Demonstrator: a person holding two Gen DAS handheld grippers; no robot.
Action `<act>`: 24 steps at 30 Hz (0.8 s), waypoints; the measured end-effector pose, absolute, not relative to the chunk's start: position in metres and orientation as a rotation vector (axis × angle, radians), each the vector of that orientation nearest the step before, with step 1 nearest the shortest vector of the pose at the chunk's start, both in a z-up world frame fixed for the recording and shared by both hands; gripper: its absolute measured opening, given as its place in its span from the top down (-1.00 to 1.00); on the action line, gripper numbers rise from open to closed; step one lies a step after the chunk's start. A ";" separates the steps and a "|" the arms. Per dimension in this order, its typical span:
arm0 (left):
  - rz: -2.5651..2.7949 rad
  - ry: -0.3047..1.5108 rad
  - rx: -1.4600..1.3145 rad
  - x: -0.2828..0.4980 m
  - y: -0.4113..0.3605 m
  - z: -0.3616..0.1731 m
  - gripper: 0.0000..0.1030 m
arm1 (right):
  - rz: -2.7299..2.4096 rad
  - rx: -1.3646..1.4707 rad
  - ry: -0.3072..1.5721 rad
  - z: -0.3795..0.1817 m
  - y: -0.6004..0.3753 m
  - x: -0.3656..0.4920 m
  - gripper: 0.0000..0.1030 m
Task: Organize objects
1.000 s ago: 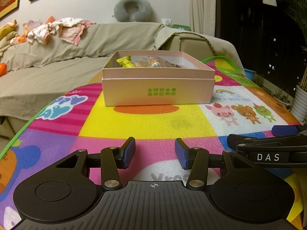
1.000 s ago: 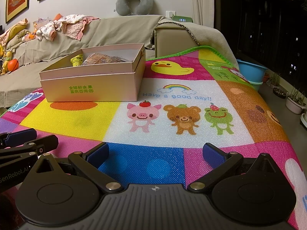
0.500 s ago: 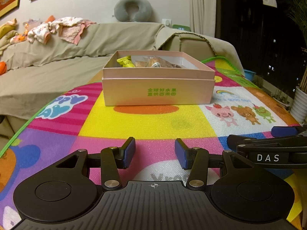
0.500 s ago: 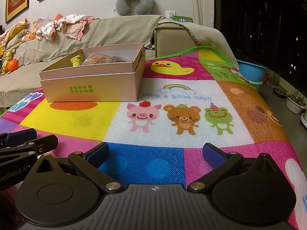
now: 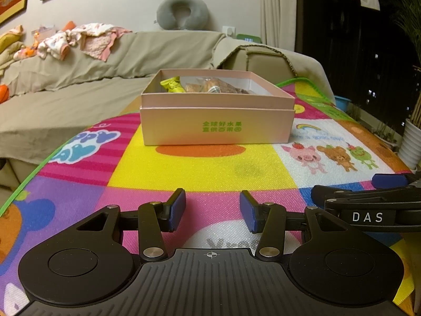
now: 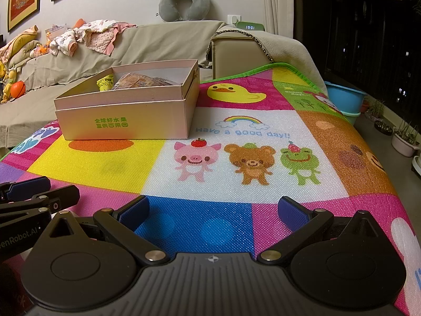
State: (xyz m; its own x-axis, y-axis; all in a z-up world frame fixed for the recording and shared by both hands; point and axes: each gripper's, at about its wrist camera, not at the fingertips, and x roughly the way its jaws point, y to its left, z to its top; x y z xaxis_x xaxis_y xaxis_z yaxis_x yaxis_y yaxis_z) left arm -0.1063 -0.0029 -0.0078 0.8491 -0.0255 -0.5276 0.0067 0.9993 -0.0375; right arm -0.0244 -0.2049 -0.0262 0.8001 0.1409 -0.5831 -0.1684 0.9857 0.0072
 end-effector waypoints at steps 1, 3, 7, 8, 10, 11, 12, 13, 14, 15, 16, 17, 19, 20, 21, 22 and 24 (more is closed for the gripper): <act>-0.017 0.556 -0.036 -0.106 -0.003 -0.008 0.01 | 0.166 -0.045 0.622 -0.026 -0.205 -0.024 -1.00; -0.018 0.556 -0.039 -0.106 -0.003 -0.008 0.01 | 0.166 -0.046 0.622 -0.026 -0.205 -0.024 -1.00; -0.019 0.556 -0.045 -0.107 -0.002 -0.008 0.01 | 0.166 -0.046 0.622 -0.026 -0.205 -0.024 -1.00; -0.019 0.556 -0.043 -0.107 -0.002 -0.008 0.01 | 0.166 -0.046 0.622 -0.026 -0.205 -0.024 -1.00; -0.019 0.556 -0.043 -0.107 -0.002 -0.008 0.01 | 0.166 -0.046 0.622 -0.026 -0.205 -0.024 -1.00; -0.019 0.556 -0.043 -0.107 -0.002 -0.008 0.01 | 0.166 -0.046 0.622 -0.026 -0.205 -0.024 -1.00; -0.019 0.557 -0.043 -0.107 -0.002 -0.008 0.01 | 0.166 -0.046 0.622 -0.026 -0.205 -0.024 -1.00; -0.019 0.557 -0.043 -0.107 -0.002 -0.008 0.01 | 0.166 -0.046 0.622 -0.026 -0.205 -0.024 -1.00; -0.018 0.558 -0.041 -0.107 -0.002 -0.008 0.01 | 0.166 -0.046 0.622 -0.026 -0.205 -0.025 -1.00; -0.018 0.558 -0.039 -0.107 -0.002 -0.008 0.01 | 0.166 -0.046 0.622 -0.026 -0.205 -0.024 -1.00; -0.017 0.558 -0.036 -0.107 -0.002 -0.008 0.00 | 0.166 -0.046 0.622 -0.026 -0.205 -0.024 -1.00; -0.017 0.559 -0.033 -0.107 -0.002 -0.008 0.01 | 0.166 -0.046 0.622 -0.026 -0.205 -0.024 -1.00; -0.016 0.562 -0.032 -0.106 -0.002 -0.008 0.01 | 0.166 -0.046 0.622 -0.026 -0.205 -0.024 -1.00; -0.015 0.562 -0.029 -0.106 -0.002 -0.008 0.01 | 0.166 -0.046 0.622 -0.026 -0.205 -0.024 -1.00; -0.014 0.563 -0.025 -0.106 -0.003 -0.008 0.01 | 0.166 -0.046 0.622 -0.026 -0.205 -0.025 -1.00; -0.014 0.564 -0.023 -0.106 -0.003 -0.008 0.00 | 0.166 -0.046 0.622 -0.026 -0.205 -0.024 -1.00; -0.015 0.564 -0.023 -0.106 -0.003 -0.008 0.00 | 0.166 -0.045 0.622 -0.026 -0.205 -0.024 -1.00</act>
